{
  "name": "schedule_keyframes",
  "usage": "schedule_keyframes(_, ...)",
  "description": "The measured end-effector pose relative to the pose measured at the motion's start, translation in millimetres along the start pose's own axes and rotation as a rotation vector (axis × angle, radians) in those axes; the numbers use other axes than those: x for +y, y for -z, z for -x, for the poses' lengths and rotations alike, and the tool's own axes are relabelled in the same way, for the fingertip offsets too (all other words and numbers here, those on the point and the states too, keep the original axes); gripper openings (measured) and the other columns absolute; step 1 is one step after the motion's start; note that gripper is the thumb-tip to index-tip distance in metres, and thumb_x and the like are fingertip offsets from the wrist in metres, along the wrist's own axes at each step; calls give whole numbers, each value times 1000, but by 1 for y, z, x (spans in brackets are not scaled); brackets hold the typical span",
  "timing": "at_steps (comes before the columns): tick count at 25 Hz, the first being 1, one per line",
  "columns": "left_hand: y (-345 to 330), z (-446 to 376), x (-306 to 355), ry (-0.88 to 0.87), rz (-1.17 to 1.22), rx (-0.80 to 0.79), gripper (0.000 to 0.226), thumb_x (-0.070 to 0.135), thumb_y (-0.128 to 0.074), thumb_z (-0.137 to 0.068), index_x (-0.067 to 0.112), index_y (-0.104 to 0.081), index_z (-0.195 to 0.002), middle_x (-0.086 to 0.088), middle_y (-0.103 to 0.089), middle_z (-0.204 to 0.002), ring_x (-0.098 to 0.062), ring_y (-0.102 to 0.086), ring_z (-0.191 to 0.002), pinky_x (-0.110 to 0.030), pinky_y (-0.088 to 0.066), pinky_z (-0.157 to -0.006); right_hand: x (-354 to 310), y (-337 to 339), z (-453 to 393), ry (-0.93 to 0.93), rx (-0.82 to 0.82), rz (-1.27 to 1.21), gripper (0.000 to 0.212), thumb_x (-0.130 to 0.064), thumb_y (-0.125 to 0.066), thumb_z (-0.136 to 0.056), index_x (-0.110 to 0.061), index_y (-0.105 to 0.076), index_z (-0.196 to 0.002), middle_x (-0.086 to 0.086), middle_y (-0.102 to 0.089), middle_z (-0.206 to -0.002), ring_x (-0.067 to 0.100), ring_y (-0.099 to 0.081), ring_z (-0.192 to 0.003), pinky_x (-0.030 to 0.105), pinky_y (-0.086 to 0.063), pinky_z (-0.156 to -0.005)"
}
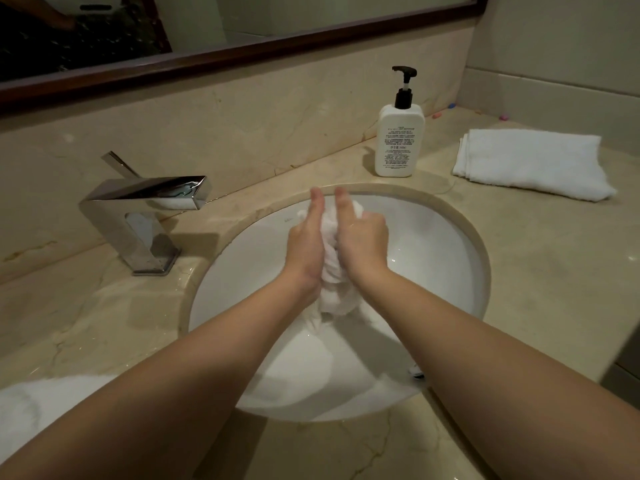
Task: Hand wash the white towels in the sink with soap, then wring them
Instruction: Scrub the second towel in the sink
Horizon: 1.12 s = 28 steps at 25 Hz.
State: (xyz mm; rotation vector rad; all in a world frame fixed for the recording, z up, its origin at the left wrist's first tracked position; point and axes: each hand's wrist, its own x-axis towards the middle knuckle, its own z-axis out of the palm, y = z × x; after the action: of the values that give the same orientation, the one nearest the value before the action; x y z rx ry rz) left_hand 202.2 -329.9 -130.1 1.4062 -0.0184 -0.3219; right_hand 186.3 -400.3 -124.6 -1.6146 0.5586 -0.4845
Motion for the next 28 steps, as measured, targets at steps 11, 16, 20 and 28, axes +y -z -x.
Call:
schedule_keyframes(11, 1, -4, -5, 79, 35, 208, 61, 63, -47, -99, 8, -71, -85, -8, -75, -77, -27, -76, -78, -38, -59, -73, 2, -7, 6, 154, -37, 125, 54, -40, -51, -102, -14, -49, -55, 4, -56, -56, 23, -55, -58, 35, -39, -57)
schedule_keyframes(16, 10, -13, -4, 133, 84, 189, 72, 71, -45, -95, 8, -70, -116, -6, -77, -99, -23, -74, -92, -36, -59, -82, -6, -5, 6, 78, 16, -15, 55, -41, -59, -98, -17, -43, -51, -3, -48, -49, 21, -50, -55, 37, -43, -61)
schedule_keyframes(20, 12, -16, 1, 100, 11, 258, 70, 73, -43, -95, 7, -63, -108, -5, -70, -109, -21, -68, -99, -45, -54, -99, -6, 3, -2, -19, 68, -185, 57, -46, -63, -96, -20, -35, -52, -14, -38, -40, 10, -40, -45, 27, -37, -54)
schedule_keyframes(28, 0, -8, -2, -14, -10, 203, 58, 63, -48, -99, 11, -66, -79, -6, -68, -70, -21, -68, -68, -31, -51, -66, -6, -8, 3, 70, -40, -19, 61, -58, -54, -96, -17, -52, -51, 2, -61, -56, 23, -64, -63, 37, -50, -66)
